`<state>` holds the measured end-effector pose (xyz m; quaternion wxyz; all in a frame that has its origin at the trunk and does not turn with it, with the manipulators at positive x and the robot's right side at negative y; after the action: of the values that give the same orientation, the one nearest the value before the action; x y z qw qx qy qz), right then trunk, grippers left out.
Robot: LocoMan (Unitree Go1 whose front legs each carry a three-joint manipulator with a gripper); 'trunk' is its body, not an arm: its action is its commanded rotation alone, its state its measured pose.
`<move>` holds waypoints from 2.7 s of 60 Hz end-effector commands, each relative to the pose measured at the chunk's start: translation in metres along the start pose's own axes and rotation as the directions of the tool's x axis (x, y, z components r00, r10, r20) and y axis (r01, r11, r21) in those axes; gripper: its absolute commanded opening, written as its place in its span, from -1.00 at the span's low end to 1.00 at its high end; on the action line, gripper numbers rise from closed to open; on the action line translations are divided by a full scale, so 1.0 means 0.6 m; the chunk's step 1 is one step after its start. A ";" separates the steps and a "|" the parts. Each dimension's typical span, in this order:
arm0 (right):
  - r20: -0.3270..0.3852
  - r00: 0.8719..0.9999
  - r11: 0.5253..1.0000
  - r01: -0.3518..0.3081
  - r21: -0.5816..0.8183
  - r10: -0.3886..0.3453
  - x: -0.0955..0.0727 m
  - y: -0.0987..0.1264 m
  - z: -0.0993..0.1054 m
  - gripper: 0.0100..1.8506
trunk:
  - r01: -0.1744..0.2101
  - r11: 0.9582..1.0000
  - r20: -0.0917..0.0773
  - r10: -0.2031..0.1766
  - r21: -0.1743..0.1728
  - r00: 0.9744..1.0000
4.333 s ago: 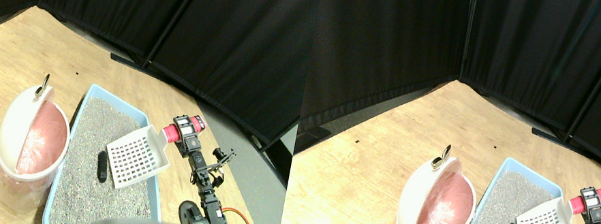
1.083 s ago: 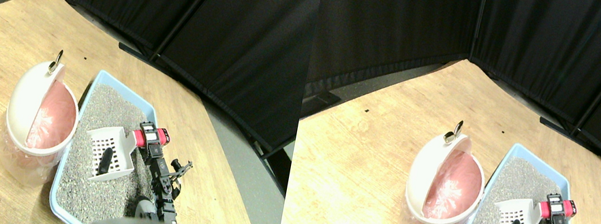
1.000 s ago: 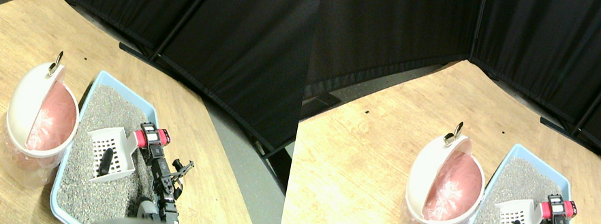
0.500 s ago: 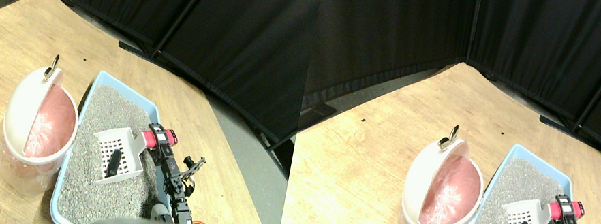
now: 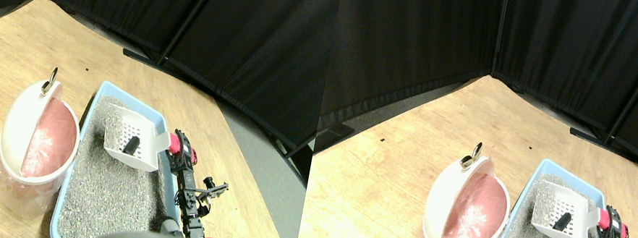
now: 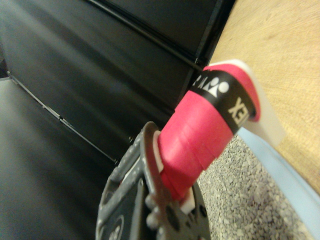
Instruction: Scoop (unimanual)
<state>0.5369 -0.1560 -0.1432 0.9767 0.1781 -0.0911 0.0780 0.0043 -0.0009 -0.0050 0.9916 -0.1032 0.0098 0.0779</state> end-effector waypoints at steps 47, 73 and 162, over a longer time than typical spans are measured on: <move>0.016 0.993 0.924 0.107 0.367 -0.121 0.031 0.032 0.072 -0.95 | 0.013 1.000 0.043 -0.013 -0.019 0.999; 0.005 0.994 0.938 0.103 0.331 -0.111 0.021 0.041 0.048 -0.95 | 0.003 1.000 0.042 -0.002 -0.028 0.999; -0.366 0.865 0.866 -0.443 -0.231 0.344 0.049 0.215 0.062 -0.95 | -0.243 0.938 0.006 0.253 -0.246 0.968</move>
<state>0.5353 -0.0514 -0.0671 0.9602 -0.0295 0.0412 0.2748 -0.0046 0.0009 -0.0024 0.9596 -0.2005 -0.0130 0.1970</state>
